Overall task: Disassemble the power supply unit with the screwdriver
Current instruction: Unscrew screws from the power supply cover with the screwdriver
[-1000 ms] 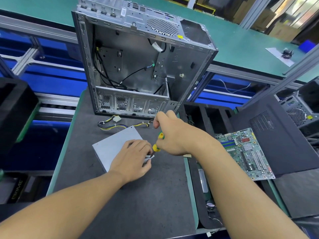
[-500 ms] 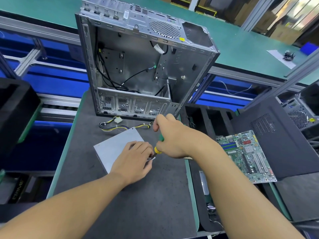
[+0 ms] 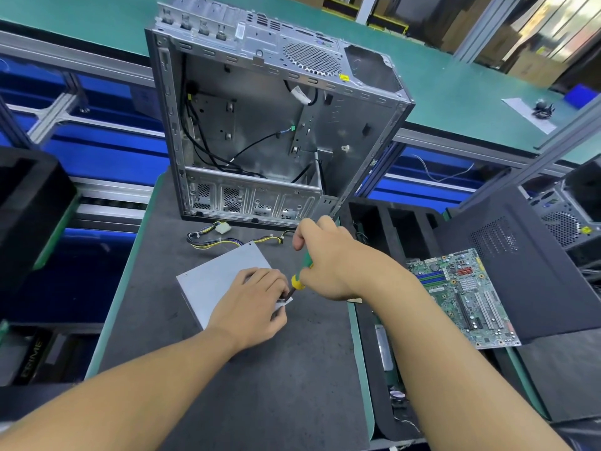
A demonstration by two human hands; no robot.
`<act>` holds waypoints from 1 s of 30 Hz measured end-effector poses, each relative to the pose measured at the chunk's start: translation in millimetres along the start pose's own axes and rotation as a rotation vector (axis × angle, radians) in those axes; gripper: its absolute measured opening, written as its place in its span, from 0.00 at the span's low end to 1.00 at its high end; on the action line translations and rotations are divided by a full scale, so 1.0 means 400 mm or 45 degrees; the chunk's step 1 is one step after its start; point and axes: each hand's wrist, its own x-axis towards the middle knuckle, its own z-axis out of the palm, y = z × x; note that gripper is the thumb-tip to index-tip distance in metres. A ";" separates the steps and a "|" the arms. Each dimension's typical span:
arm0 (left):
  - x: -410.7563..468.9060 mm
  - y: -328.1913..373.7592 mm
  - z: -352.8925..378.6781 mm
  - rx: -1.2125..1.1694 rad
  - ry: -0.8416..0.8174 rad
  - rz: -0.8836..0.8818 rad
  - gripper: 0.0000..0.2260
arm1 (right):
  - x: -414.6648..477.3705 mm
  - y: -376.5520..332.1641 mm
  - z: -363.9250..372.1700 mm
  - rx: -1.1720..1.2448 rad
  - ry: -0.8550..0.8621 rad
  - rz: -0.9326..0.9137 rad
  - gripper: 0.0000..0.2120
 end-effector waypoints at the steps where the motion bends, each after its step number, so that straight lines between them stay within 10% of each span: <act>1: 0.001 0.001 0.000 0.003 0.008 -0.002 0.09 | 0.000 -0.001 0.000 -0.011 0.004 0.013 0.15; 30: 0.005 0.011 -0.021 -0.020 -0.083 -0.034 0.13 | -0.018 -0.004 0.032 -0.022 0.241 -0.072 0.05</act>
